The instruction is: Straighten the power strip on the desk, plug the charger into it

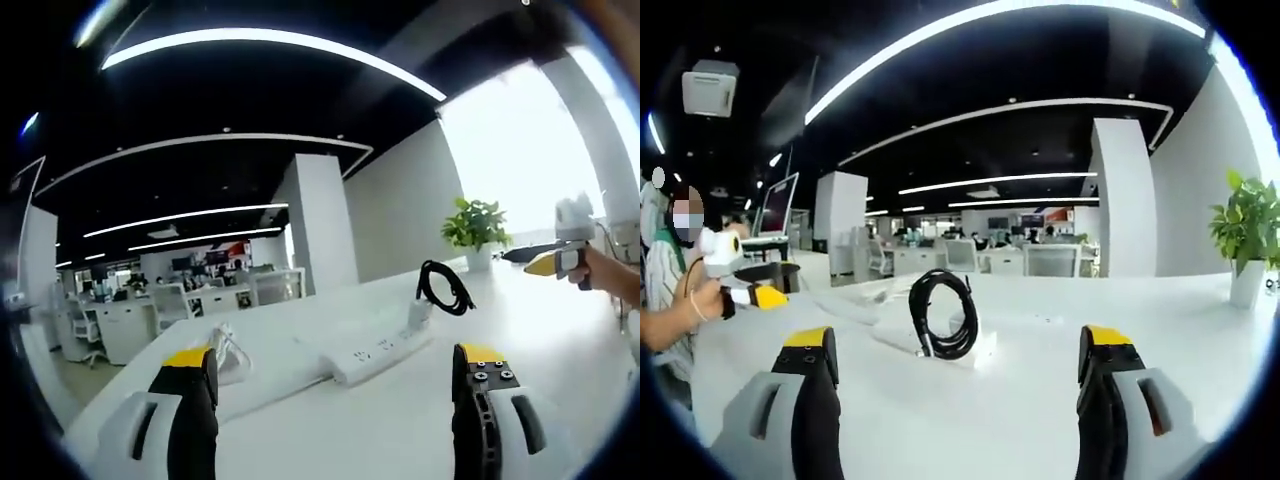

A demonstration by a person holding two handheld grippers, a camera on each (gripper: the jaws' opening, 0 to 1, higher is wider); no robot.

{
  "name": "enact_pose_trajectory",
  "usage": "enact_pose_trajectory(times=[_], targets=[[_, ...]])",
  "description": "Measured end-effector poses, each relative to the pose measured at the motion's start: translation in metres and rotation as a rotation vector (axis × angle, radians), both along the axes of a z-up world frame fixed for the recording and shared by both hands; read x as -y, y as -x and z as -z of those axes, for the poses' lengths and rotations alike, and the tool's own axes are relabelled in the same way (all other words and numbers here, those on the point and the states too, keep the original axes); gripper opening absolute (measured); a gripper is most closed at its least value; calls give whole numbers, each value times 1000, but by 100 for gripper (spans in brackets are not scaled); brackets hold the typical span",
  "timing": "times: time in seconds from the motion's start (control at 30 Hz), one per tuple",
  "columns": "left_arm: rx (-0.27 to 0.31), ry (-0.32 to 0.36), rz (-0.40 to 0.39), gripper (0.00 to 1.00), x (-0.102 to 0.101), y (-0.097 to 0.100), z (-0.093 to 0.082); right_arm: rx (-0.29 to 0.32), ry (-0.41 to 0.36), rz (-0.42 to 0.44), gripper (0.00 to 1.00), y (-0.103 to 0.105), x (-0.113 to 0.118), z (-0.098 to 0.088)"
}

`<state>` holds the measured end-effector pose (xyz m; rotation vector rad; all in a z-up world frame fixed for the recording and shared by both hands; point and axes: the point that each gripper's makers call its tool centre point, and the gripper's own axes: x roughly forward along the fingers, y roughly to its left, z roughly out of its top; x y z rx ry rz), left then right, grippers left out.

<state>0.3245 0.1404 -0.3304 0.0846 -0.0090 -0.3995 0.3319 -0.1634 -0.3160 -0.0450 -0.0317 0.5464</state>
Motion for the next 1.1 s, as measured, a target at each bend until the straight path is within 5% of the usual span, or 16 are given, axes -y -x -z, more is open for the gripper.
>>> enact_pose_trajectory(times=[1.1], targets=[[-26,121,-26,99,-11,49,27,-28,-4,68,100,27,10,35]])
